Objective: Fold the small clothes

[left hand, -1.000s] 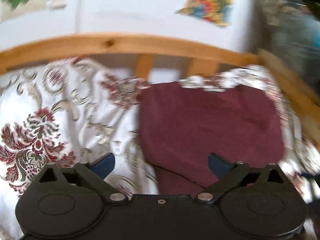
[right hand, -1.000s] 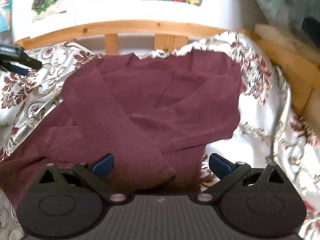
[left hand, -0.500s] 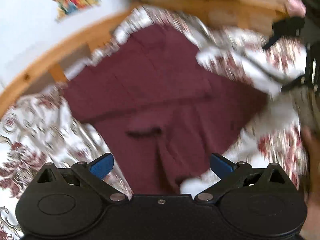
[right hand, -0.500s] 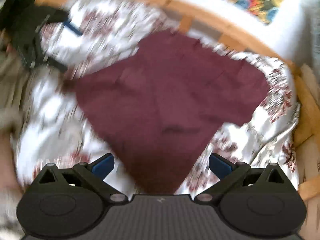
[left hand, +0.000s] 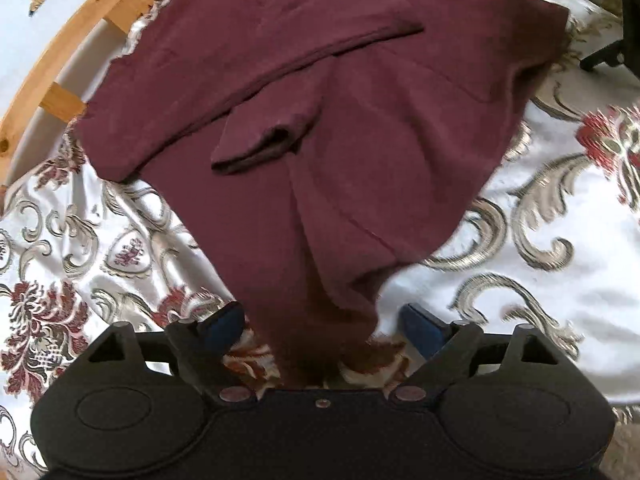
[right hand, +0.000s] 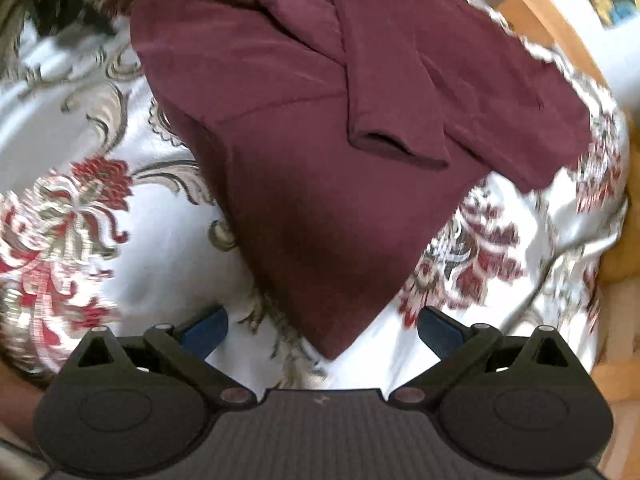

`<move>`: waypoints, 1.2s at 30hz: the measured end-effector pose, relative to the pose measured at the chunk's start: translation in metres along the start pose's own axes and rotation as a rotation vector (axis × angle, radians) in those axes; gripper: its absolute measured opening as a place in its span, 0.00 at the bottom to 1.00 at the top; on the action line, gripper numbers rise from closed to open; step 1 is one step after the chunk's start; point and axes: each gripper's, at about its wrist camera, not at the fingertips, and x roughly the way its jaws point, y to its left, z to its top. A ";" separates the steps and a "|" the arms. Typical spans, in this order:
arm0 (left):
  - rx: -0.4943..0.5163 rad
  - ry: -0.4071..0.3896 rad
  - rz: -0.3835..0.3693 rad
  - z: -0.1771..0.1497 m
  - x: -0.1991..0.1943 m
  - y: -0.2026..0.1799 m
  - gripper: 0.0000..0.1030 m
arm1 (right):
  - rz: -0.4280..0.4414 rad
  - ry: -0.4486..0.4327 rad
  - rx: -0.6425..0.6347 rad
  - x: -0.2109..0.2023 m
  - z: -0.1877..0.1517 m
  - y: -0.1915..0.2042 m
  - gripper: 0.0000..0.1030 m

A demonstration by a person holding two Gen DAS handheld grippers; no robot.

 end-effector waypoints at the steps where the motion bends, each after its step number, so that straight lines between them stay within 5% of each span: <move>1: -0.001 -0.007 0.023 0.000 0.000 0.002 0.73 | -0.041 -0.016 -0.025 0.001 -0.001 0.003 0.96; 5: 0.008 -0.025 0.064 0.001 -0.001 0.002 0.39 | -0.094 -0.054 -0.087 0.003 -0.003 0.013 0.72; 7: 0.017 -0.044 0.088 0.001 -0.006 0.001 0.19 | -0.089 -0.064 -0.117 0.000 -0.004 0.019 0.29; 10: 0.004 -0.107 0.130 0.000 -0.023 0.004 0.09 | -0.142 -0.086 -0.135 -0.011 -0.008 0.021 0.18; 18: -0.115 -0.229 0.171 -0.005 -0.103 0.019 0.07 | -0.262 -0.213 0.023 -0.097 -0.010 -0.002 0.14; 30: -0.263 -0.388 0.134 -0.092 -0.230 -0.026 0.07 | -0.333 -0.335 0.001 -0.242 -0.056 0.077 0.13; 36: -0.335 -0.450 0.157 -0.088 -0.244 -0.026 0.07 | -0.358 -0.361 0.102 -0.257 -0.053 0.066 0.13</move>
